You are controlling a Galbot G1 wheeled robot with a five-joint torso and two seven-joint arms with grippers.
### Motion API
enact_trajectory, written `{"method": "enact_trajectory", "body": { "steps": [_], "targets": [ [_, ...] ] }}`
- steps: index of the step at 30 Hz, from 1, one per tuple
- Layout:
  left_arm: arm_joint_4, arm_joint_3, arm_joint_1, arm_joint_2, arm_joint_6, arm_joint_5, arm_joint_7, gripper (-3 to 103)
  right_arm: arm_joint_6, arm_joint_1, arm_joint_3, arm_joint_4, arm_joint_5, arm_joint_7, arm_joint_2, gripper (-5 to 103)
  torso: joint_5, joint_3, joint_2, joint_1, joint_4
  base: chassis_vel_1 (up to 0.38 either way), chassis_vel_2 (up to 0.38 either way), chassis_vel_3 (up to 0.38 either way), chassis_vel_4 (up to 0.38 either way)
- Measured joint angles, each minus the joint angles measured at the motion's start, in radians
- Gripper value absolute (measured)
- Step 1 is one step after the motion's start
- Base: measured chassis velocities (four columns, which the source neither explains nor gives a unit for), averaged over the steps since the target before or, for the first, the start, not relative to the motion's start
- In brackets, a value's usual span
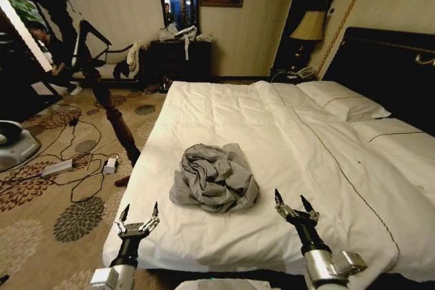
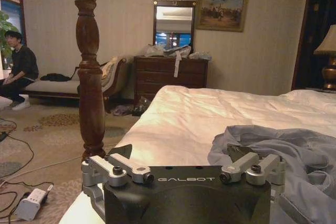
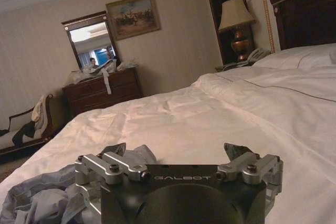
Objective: Pick up the clothes from the bed and hang them on the clothes hanger.
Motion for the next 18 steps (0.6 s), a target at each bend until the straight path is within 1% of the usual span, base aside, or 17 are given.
{"method": "enact_trajectory", "body": {
  "steps": [1,2,3,4,5,6,7,8,9,12,13,14,15,16,17,18],
  "targets": [
    [0.0,0.0,0.001,0.0,-0.001,0.0,0.0,100,-0.022,0.001,-0.01,0.011,0.021,0.007,-0.005,100,0.0,0.0,0.0,0.0,-0.0001,0.0,0.0,0.0,0.0],
    [0.0,0.0,0.001,0.0,-0.001,0.0,0.0,100,-0.022,0.001,-0.01,0.011,0.021,0.007,-0.005,100,0.0,0.0,0.0,0.0,-0.0001,0.0,0.0,0.0,0.0],
    [0.0,0.001,0.001,0.0,-0.001,0.0,0.0,100,-0.038,0.003,-0.017,0.02,0.039,0.013,-0.011,100,0.0,0.0,0.0,0.0,0.0,0.0,0.0,0.0,0.0],
    [0.0,0.002,0.0,0.001,-0.001,0.002,0.001,100,-0.076,0.01,-0.025,0.037,0.084,0.028,-0.022,100,0.0,0.0,0.0,0.0,0.0,0.0,0.0,0.0,0.0],
    [0.002,0.004,-0.004,0.004,0.001,0.005,0.001,100,-0.121,0.019,-0.026,0.058,0.157,0.048,-0.034,100,0.0,0.0,0.0,0.0,0.0,0.0,0.0,0.0,0.0],
    [0.003,0.005,-0.007,0.007,0.003,0.006,0.001,100,-0.146,0.027,-0.024,0.07,0.213,0.062,-0.041,100,0.0,0.0,0.0,0.0,0.0,0.0,0.0,0.0,0.0],
    [0.003,0.005,-0.007,0.007,0.003,0.006,0.001,100,-0.146,0.027,-0.024,0.07,0.213,0.062,-0.041,100,0.0,0.0,0.0,0.0,0.0,0.0,0.0,0.0,0.0],
    [0.006,0.009,-0.015,0.013,0.009,0.006,0.001,100,-0.203,0.05,-0.008,0.093,0.348,0.107,-0.052,100,-0.0001,0.0,0.0,0.0,0.0002,0.0,0.0,0.0,0.0],
    [0.01,0.013,-0.026,0.021,0.018,0.006,0.001,100,-0.276,0.08,0.022,0.1,0.501,0.175,-0.062,100,-0.0002,0.0,0.0,0.0,0.0,0.0,0.0,0.0,0.0],
    [0.018,0.021,-0.044,0.028,0.034,0.009,0.005,100,-0.416,0.162,0.094,0.104,0.797,0.347,-0.078,100,0.0,0.0,0.0,0.0,-0.0006,0.0,0.0,0.0,0.0],
    [0.018,0.021,-0.044,0.028,0.034,0.009,0.005,100,-0.416,0.162,0.094,0.104,0.797,0.347,-0.078,100,0.0,0.0,0.0,0.0,-0.0006,0.0,0.0,0.0,0.0],
    [0.022,0.024,-0.046,0.028,0.037,0.015,0.005,100,-0.461,0.21,0.114,0.104,0.899,0.401,-0.09,100,0.0002,0.0,0.0,0.0,-0.0002,0.0,0.0,0.0,0.0],
    [0.023,0.028,-0.045,0.027,0.037,0.021,0.005,100,-0.502,0.264,0.123,0.104,0.988,0.439,-0.113,100,0.0003,0.0,0.0,0.0,0.0004,0.0,0.0,0.0,0.0],
    [0.024,0.029,-0.045,0.027,0.037,0.025,0.005,100,-0.52,0.295,0.123,0.104,1.03,0.452,-0.129,100,0.0001,0.0,0.0,0.0,0.0004,0.0,0.0,0.0,0.0],
    [0.024,0.03,-0.044,0.026,0.037,0.027,0.004,100,-0.528,0.313,0.122,0.104,1.049,0.459,-0.138,100,0.0001,0.0,0.0,0.0,0.0003,0.0,0.0,0.0,0.0],
    [0.024,0.03,-0.044,0.026,0.037,0.027,0.004,100,-0.528,0.313,0.122,0.104,1.049,0.459,-0.138,100,0.0001,0.0,0.0,0.0,0.0003,0.0,0.0,0.0,0.0]
  ]
}}
